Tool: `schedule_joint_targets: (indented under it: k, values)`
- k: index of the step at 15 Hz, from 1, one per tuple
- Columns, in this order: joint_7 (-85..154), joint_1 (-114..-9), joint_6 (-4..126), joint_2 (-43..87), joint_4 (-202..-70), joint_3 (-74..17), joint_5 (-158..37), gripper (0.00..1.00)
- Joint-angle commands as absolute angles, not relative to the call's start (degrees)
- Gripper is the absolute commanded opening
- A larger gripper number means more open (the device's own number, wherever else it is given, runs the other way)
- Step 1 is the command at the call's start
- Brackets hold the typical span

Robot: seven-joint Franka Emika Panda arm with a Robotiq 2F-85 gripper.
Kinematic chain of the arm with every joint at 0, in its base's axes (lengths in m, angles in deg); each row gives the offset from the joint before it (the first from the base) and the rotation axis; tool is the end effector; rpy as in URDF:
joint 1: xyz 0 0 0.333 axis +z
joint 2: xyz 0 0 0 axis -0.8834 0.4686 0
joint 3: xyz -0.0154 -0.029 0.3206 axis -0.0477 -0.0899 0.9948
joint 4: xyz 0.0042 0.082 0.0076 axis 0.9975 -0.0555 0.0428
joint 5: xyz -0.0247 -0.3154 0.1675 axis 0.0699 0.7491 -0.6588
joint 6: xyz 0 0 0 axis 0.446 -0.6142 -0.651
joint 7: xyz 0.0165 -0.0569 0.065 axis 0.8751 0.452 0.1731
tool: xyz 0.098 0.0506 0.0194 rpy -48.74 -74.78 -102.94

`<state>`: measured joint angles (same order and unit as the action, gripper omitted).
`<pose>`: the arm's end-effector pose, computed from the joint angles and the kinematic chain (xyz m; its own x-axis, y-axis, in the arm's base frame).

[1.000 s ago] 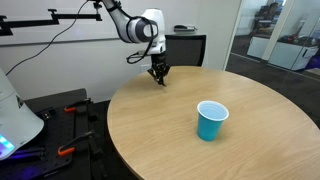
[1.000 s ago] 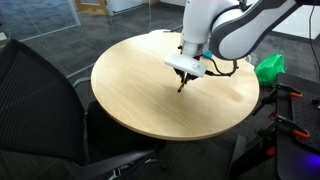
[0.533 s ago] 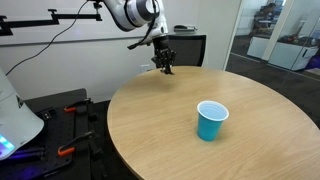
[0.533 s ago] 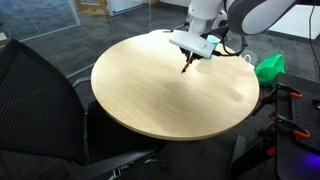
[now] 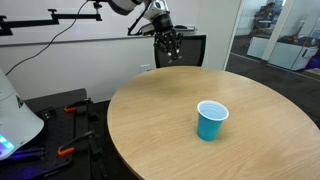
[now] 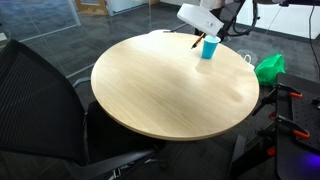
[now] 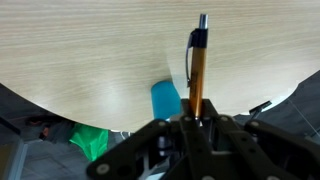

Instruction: Put the pen into the cup.

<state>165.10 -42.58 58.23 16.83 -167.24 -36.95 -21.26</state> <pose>0.5314 0.0542 0.3377 -0.1839 -0.8518 0.4905 -0.9710 0.0797 -0.2256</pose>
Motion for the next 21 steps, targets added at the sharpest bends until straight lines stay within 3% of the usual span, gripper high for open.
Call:
schedule_joint_targets:
  k: [1,3,4,11,12,16,21]
  values:
    - [165.6,-47.64,57.67,16.92,-167.07,-31.75,-20.41,0.15]
    - [165.6,-47.8,57.69,17.49,-167.07,-31.5,-20.42,0.15]
    - [165.6,-47.8,57.69,17.61,-167.05,-31.51,-20.42,0.04]
    - [182.18,-50.42,44.79,18.07,-163.49,-30.13,-6.13,0.04]
    - [179.9,-46.4,42.27,18.19,-161.42,-34.97,-6.83,0.04]
    - [178.65,-44.12,32.97,19.26,-157.57,-37.57,-5.38,0.04]
    - [177.31,-50.52,21.8,22.63,-156.86,-30.34,-1.45,0.04]
